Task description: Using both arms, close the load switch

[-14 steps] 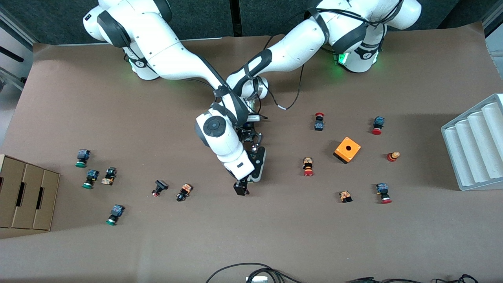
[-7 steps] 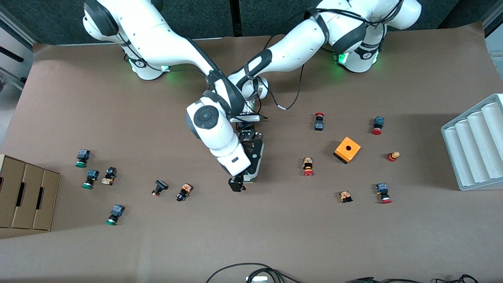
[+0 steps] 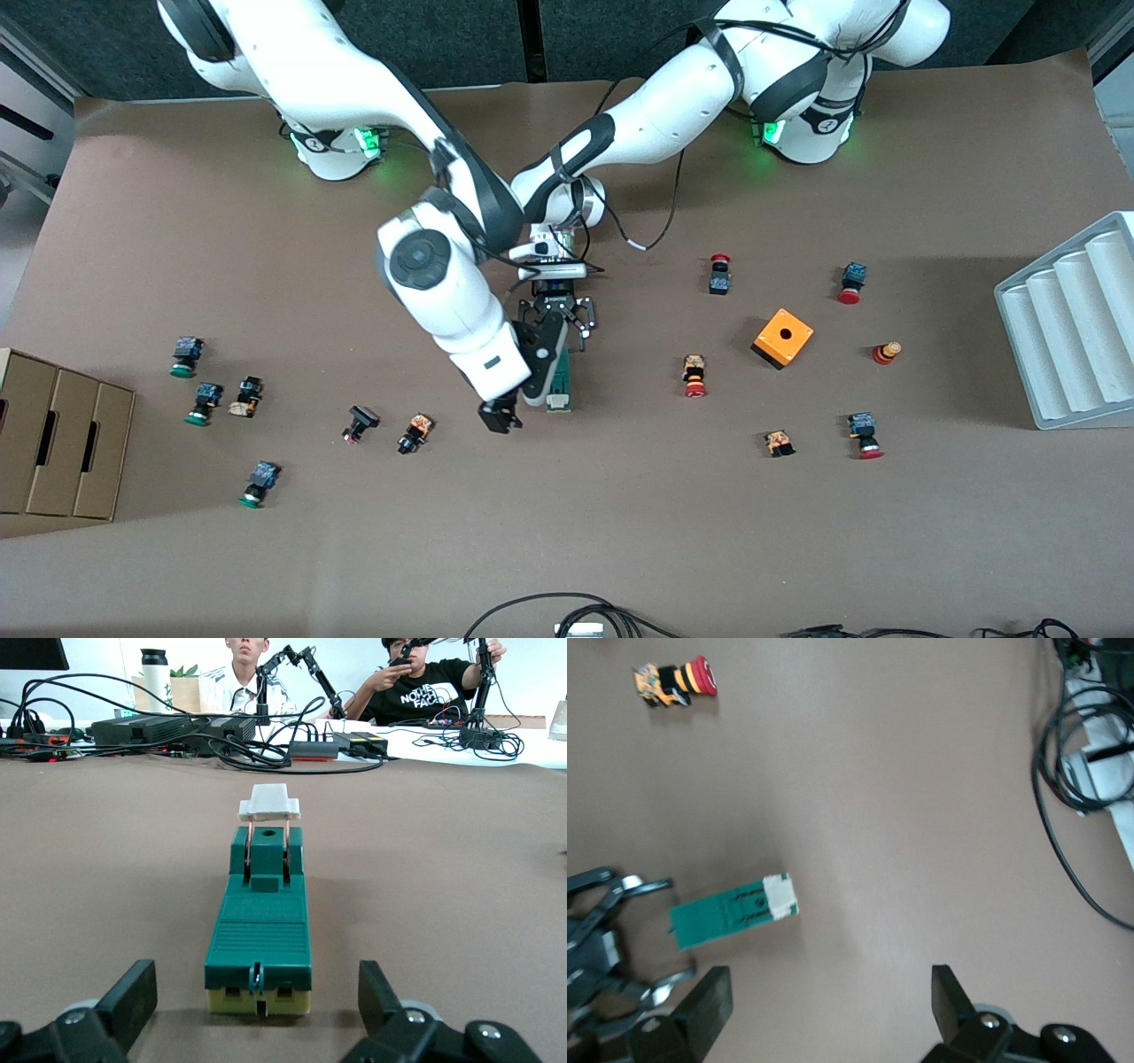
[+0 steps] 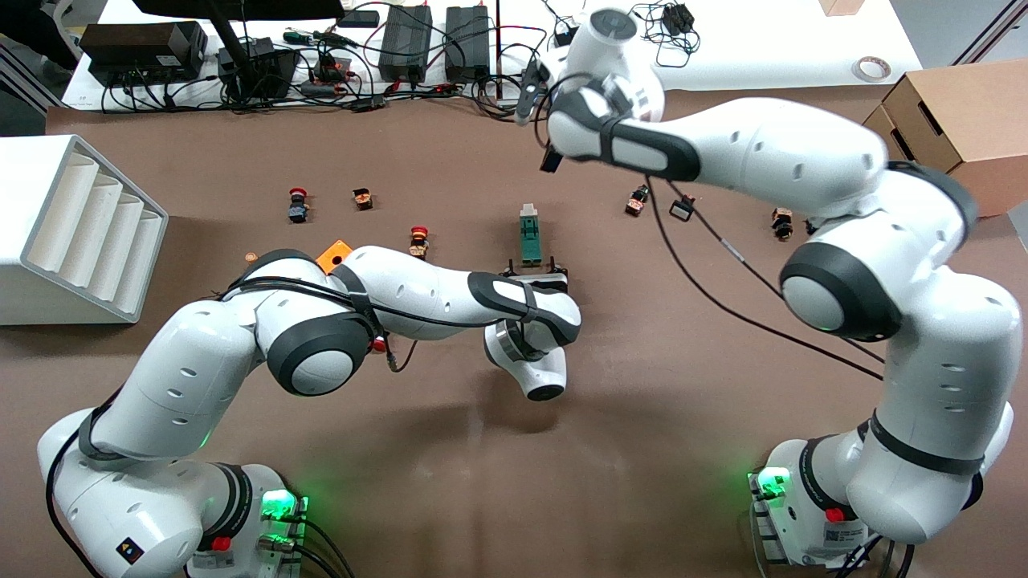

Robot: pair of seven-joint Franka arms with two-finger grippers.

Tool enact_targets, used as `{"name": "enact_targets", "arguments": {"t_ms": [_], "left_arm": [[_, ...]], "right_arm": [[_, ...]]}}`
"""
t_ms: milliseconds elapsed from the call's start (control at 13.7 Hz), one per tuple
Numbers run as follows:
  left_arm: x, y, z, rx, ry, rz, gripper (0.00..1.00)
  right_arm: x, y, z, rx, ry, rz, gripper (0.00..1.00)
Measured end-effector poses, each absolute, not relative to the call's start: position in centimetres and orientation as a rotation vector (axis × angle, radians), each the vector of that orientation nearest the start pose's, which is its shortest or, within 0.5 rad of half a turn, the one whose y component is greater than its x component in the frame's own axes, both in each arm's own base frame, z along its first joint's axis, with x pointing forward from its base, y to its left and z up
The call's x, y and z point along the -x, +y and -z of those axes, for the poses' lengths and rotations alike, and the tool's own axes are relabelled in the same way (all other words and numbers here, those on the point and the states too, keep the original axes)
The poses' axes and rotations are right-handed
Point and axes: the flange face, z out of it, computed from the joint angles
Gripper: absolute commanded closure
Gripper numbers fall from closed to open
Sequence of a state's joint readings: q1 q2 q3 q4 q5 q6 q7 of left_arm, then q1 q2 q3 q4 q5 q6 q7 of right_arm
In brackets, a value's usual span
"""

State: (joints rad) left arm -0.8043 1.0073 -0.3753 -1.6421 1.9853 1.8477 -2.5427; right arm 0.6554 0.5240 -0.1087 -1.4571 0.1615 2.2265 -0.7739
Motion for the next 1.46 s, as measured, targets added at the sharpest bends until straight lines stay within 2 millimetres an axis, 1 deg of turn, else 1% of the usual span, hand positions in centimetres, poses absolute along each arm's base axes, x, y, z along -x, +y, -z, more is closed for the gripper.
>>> {"name": "enact_targets", "arguments": {"t_ms": [146,293,366,513,659,879,1025,1172,1245,1464], "left_arm": [[-33.2,-57.6,-6.9,2.576,-0.171,1.8,0.0],[-32.6,-59.0,-8.3,2.598,-0.201,1.738,0.0],[-32.5,-59.5,-8.9,2.599,-0.198,1.698,0.0],[-32.4,-60.1,-10.2,2.6,-0.2,1.611,0.0],[-32.1,-60.6,-11.7,2.596,-0.154,1.51,0.0],[-30.6,-61.4,-13.3,2.599,-0.031,1.348,0.0],[-30.4,-61.6,-15.0,2.58,0.074,1.242,0.0],[-30.8,-61.6,-17.4,2.55,0.192,1.122,0.0],[-31.0,-61.6,-18.9,2.532,0.247,1.074,0.0],[-31.6,-61.4,-22.9,2.488,0.34,0.985,0.0]], "right_arm": [[-60.6,37.1,-45.1,2.504,-1.734,0.361,0.0],[-59.8,35.7,-48.5,2.559,-1.624,0.332,0.0],[-59.2,35.3,-49.7,2.583,-1.572,0.314,0.0],[-58.4,34.5,-51.4,2.614,-1.512,0.273,0.0],[-58.6,32.7,-52.6,2.649,-1.462,0.253,0.0],[-59.8,28.5,-53.9,2.73,-1.351,0.238,0.0],[-60.5,25.7,-54.7,2.777,-1.279,0.232,0.0],[-61.0,23.4,-55.3,2.822,-1.196,0.229,0.0],[-61.1,22.6,-55.5,2.853,-1.119,0.221,0.0],[-61.0,21.3,-55.8,2.933,-0.873,0.175,0.0]]}}
